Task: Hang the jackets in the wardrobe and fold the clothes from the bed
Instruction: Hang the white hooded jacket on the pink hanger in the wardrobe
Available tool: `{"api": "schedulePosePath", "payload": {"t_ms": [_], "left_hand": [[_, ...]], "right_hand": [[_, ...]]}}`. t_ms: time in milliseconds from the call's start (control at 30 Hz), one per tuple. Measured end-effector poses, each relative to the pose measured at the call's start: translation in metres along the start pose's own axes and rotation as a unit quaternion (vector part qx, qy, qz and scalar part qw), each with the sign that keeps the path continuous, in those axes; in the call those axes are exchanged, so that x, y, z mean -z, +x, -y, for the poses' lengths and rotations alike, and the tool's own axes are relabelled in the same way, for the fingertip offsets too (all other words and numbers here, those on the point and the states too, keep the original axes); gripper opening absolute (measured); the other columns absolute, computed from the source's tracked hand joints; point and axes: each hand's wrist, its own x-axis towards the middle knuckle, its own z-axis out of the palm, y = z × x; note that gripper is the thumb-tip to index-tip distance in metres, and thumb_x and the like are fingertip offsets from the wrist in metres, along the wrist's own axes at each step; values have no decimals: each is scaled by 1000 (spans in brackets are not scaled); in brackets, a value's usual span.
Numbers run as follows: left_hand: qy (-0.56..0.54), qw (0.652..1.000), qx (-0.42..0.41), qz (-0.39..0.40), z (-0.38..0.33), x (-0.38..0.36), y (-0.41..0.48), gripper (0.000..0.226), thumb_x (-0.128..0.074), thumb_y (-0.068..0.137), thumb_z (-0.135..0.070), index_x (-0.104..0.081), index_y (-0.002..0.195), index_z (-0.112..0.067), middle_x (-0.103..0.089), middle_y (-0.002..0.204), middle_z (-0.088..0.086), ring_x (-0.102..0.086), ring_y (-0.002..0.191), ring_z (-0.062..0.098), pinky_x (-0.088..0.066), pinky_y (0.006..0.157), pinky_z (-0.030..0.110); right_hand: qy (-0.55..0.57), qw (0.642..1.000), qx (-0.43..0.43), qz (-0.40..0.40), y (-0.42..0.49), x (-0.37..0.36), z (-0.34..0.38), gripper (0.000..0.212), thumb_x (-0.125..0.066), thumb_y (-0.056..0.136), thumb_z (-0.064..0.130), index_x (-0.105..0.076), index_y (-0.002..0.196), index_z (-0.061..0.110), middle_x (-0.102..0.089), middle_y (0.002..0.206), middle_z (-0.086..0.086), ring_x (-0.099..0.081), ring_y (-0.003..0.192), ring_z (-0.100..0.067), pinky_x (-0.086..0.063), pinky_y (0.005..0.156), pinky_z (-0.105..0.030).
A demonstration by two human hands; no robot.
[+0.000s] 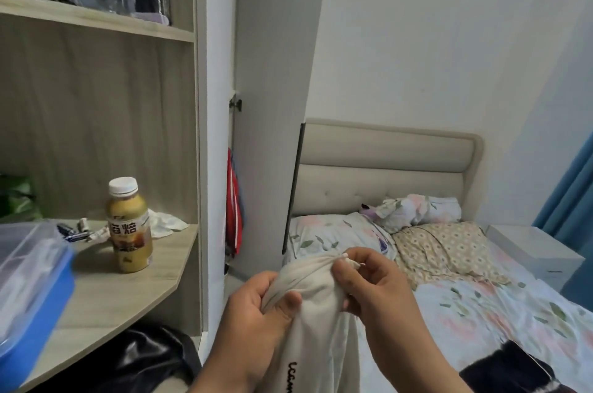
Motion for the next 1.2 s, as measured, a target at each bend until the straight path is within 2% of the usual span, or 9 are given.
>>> {"api": "schedulePosePath", "payload": {"t_ms": [100,233,333,433,567,700,900,1000,1200], "left_hand": [[-5,1000,-8,-24,2,8,19,73,-78,39,-81,-74,80,-21,-67,66,3,-58,59,9,-45,52,20],[0,999,-10,-41,6,13,51,73,-80,38,-78,-73,79,-17,-66,67,5,-59,62,13,-46,57,24],[15,999,2,-49,15,16,81,75,-80,37,-77,-73,79,-16,-67,68,9,-59,63,18,-47,57,26],[51,998,10,-46,24,14,113,71,-78,39,-78,-74,80,-21,-70,70,5,-64,62,12,-49,57,20],[73,995,48,-58,42,6,168,48,-80,62,-57,-74,82,-14,-72,77,6,-67,69,14,-51,58,18],[71,994,50,-66,58,-5,221,43,-83,60,-46,-72,76,-8,-68,70,11,-63,61,13,-49,54,20],[45,991,16,-126,72,-14,287,38,-77,49,-53,-70,64,-19,-59,60,-1,-54,59,11,-42,54,21],[59,989,-4,-134,77,-10,313,40,-76,52,-54,-71,69,-19,-62,62,-1,-56,61,10,-44,56,20],[83,985,-22,-152,92,11,370,22,-84,70,-44,-76,80,-25,-72,75,5,-63,67,9,-48,59,15]], "right_hand": [[-6,1000,14,19,24,-15,-3,10,-69,87,12,-70,78,17,-57,67,-8,-52,62,-22,-46,62,-35],[2,999,26,48,61,-29,-9,14,-69,88,14,-71,78,24,-58,65,-3,-50,61,-18,-44,60,-31],[19,998,14,63,94,-31,-18,15,-68,88,14,-70,76,23,-58,65,-1,-48,61,-17,-42,57,-27],[37,997,-4,69,133,-30,-28,15,-69,88,12,-70,75,21,-59,64,-1,-48,57,-13,-42,51,-22],[35,997,-6,66,190,-22,-42,19,-69,86,5,-68,71,15,-58,59,1,-46,47,-8,-41,45,-18],[22,997,-1,71,244,-13,-51,18,-68,87,3,-66,71,12,-57,57,0,-46,47,-8,-41,46,-18],[30,994,-8,102,311,-10,-57,10,-65,88,1,-62,79,2,-56,60,-2,-46,51,-12,-43,48,-19],[41,992,-22,115,339,-17,-60,4,-59,87,-6,-61,83,-5,-57,62,-1,-47,54,-12,-43,49,-20],[27,990,-30,136,398,-39,-72,15,-61,85,-4,-64,78,8,-58,60,-1,-49,54,-14,-46,52,-25]]}}
